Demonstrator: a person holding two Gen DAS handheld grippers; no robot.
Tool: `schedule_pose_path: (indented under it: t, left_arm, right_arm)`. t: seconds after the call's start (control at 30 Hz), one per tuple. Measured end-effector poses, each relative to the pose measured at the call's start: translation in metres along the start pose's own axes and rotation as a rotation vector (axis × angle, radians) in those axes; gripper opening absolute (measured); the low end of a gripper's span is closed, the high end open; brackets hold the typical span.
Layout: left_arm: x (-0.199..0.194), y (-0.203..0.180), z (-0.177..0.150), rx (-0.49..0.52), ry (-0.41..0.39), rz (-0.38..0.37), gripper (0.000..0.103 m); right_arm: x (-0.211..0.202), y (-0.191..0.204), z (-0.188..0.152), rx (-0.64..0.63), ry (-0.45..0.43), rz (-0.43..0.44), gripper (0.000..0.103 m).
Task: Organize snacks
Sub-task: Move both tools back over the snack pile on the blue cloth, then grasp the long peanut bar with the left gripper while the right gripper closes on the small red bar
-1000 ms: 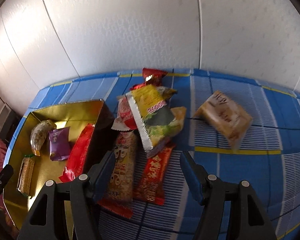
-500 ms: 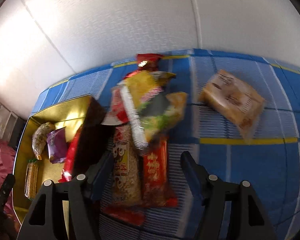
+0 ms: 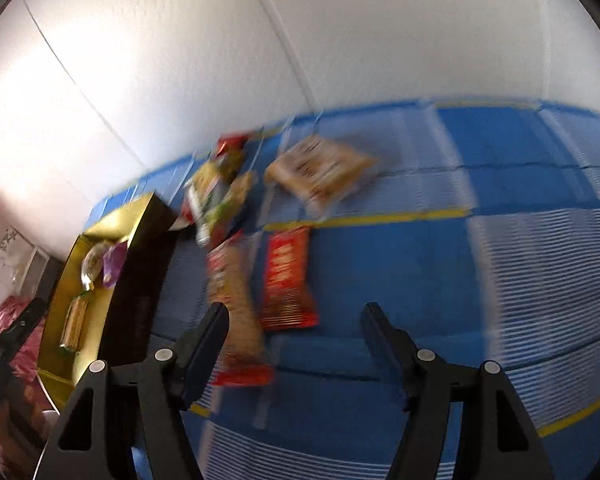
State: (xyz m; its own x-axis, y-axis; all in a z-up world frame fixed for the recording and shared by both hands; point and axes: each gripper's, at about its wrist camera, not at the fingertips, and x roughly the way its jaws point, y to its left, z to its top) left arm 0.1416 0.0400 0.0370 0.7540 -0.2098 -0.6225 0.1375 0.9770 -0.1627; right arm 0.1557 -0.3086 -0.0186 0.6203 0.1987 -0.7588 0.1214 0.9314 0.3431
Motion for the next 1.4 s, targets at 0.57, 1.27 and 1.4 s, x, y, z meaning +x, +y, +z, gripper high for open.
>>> schedule_pose_path:
  t: [0.57, 1.27, 1.4]
  left_arm:
    - [0.067, -0.213, -0.027, 0.182, 0.258, -0.133, 0.099]
    - [0.124, -0.207, -0.035, 0.042, 0.319, -0.088, 0.07]
    - [0.125, -0.209, -0.036, 0.067, 0.313, -0.083, 0.065]
  right_arm:
    - [-0.035, -0.081, -0.015, 0.138, -0.151, -0.074, 0.069]
    - [-0.047, -0.087, -0.014, 0.18, -0.166, -0.001, 0.069]
    - [-0.047, -0.085, -0.013, 0.167, -0.169, -0.008, 0.069]
